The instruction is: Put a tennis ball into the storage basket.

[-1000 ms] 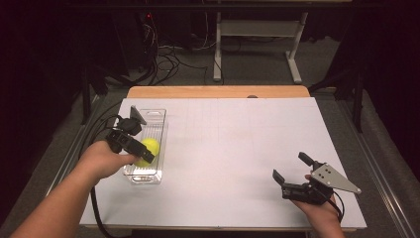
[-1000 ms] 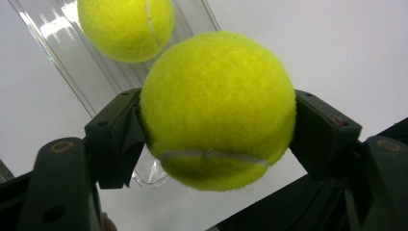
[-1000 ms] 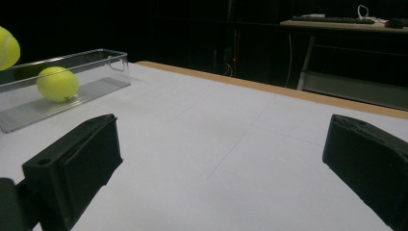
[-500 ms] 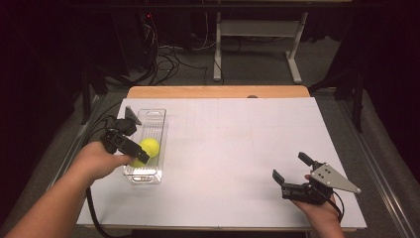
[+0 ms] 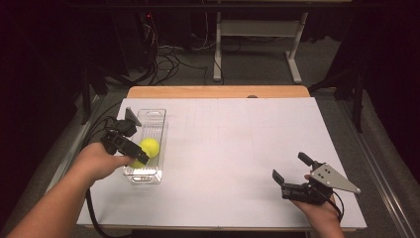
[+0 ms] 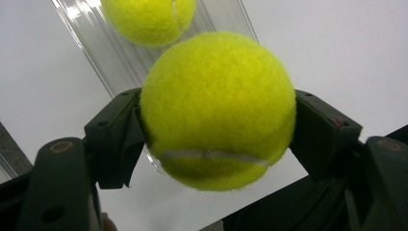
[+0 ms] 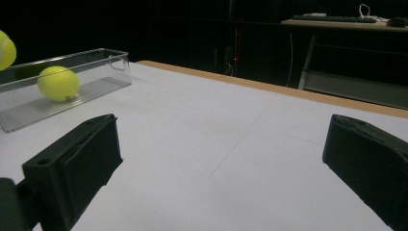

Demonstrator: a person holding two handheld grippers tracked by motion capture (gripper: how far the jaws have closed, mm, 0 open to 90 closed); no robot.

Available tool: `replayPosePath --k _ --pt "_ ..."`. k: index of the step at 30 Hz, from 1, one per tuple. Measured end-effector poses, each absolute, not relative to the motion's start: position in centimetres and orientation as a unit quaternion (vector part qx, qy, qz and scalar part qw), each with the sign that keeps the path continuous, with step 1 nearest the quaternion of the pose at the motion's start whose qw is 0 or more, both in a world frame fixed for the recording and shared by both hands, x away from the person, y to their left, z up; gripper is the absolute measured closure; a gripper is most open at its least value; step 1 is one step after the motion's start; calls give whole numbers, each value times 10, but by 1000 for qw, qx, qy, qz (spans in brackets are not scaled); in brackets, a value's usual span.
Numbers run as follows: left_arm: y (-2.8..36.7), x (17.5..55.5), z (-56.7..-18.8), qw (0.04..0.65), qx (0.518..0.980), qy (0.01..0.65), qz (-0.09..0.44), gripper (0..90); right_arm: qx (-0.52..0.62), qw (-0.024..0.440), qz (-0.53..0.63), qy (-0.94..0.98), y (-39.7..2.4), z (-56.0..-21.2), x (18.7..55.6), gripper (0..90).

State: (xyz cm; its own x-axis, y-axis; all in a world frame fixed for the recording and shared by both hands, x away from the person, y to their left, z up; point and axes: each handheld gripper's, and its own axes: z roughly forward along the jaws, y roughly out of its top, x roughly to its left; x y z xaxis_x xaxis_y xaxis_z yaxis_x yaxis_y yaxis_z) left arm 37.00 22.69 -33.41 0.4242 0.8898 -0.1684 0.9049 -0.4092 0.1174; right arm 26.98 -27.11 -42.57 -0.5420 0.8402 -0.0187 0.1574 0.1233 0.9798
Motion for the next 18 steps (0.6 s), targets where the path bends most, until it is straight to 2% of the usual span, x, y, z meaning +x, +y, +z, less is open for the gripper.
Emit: replayPosePath --k 18 --pt "226 375 -353 88 835 542 -46 270 366 310 553 682 -272 -425 270 1"
